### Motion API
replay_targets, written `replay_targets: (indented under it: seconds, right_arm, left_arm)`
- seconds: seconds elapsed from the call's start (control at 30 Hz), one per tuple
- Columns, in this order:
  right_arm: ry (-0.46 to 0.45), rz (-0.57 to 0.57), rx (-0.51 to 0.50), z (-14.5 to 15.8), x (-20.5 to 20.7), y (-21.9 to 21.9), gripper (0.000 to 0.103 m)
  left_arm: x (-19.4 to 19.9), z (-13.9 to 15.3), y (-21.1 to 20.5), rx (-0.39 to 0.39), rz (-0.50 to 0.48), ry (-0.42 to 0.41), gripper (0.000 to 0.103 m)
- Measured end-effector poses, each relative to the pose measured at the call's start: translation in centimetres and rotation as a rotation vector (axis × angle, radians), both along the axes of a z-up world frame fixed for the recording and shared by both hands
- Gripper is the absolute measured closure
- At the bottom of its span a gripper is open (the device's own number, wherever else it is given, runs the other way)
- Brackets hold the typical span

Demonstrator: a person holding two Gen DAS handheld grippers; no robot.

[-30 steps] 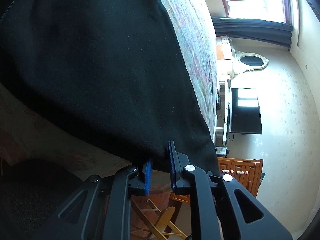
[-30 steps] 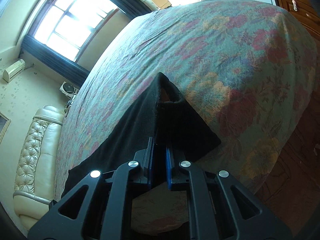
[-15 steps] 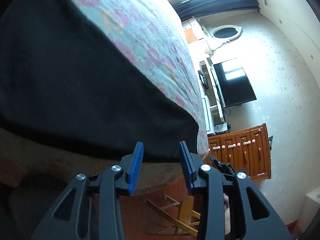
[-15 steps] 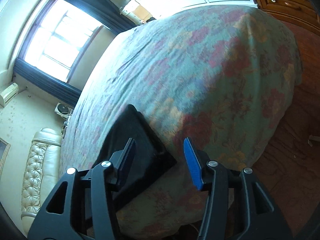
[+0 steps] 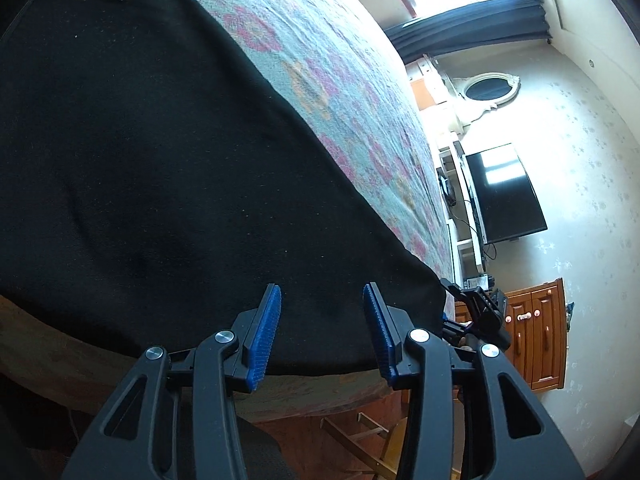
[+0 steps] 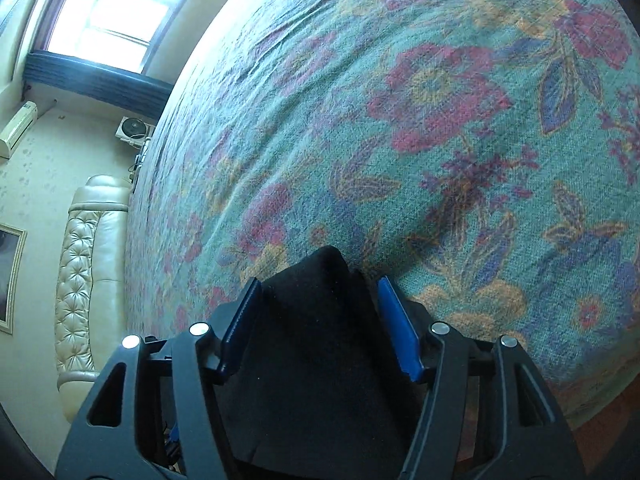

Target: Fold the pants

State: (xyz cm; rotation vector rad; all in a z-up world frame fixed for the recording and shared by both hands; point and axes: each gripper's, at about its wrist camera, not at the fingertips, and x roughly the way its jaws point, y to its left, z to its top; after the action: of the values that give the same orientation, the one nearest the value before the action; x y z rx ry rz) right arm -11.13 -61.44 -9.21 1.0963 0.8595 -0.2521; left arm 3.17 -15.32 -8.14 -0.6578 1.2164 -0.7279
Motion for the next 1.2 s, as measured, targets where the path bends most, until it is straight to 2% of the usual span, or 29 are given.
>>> replay_targets:
  seconds: [0.03,0.07,0.17,0.2,0.27,0.33,0.37,0.4,0.43,0.53,0.63,0.77,0.83,0.87,0.9,1.1,1.2]
  right_arm:
    - [-0.013,0.001,0.009,0.0,-0.1,-0.2,0.082]
    - [-0.017,0.010,0.013,-0.1,-0.2,-0.4,0.089]
    - [-0.032,0.012,-0.051,0.1,-0.9,-1.0,0.090]
    - [-0.033,-0.003,-0.071,-0.2,-1.3,-1.2,0.088]
    - [-0.063,-0.054,-0.066,-0.9,-2.4,-2.2,0.076]
    - [-0.123,-0.105,0.007,-1.2,-4.3,-3.1,0.053]
    - [-0.156,-0.115,0.053,-1.4,-5.3,-3.4,0.046]
    - [-0.180,-0.115,0.083,-1.3,-6.4,-3.6,0.035]
    - [-0.184,-0.109,0.095,-1.3,-7.3,-3.5,0.030]
    - [-0.171,-0.059,0.098,-1.5,-9.8,-2.7,0.029]
    - [-0.198,-0.039,0.144,-2.1,-10.9,-2.7,0.028]
    - [-0.185,0.055,0.138,-1.9,-9.4,-2.8,0.015]
    - [-0.161,0.125,0.106,-1.4,-8.4,-2.7,0.012]
    - [-0.135,0.162,0.079,-1.0,-7.6,-2.5,0.012]
    - [-0.111,0.197,0.050,-0.7,-7.2,-2.3,0.012]
    - [-0.101,0.363,0.039,1.0,-6.3,-0.1,0.012]
    - [-0.087,0.361,0.046,0.4,-6.9,-0.7,0.012]
  left_arm:
    - [-0.1,-0.3,0.0,0.001,0.000,0.007,0.060]
    - [-0.1,-0.4,-0.1,0.002,0.000,0.012,0.060]
    - [0.0,-0.5,-0.4,0.005,-0.008,0.004,0.059]
    - [0.0,-0.4,-0.6,0.008,-0.013,-0.002,0.058]
    - [-0.1,-0.4,-0.7,0.008,-0.019,-0.005,0.056]
    - [0.1,0.0,-1.1,-0.002,-0.027,-0.004,0.052]
    - [0.1,0.0,-1.2,-0.004,-0.030,-0.005,0.052]
    - [0.1,0.0,-1.3,-0.007,-0.030,-0.003,0.052]
    - [0.1,-0.1,-1.2,-0.010,-0.029,-0.001,0.052]
    - [0.2,-0.2,-1.0,-0.013,-0.033,-0.006,0.051]
    - [0.2,-0.2,-0.9,-0.018,-0.042,-0.007,0.051]
    - [0.2,0.0,-0.5,-0.037,-0.056,0.000,0.051]
    - [0.2,0.6,-0.4,-0.042,-0.063,-0.017,0.040]
    - [0.3,0.8,-0.4,-0.042,-0.066,-0.022,0.028]
    - [0.4,1.0,-0.4,-0.041,-0.074,-0.024,0.025]
    - [1.4,1.7,-0.7,0.001,-0.105,-0.074,0.018]
    - [1.7,1.9,-1.0,0.023,-0.136,-0.087,0.017]
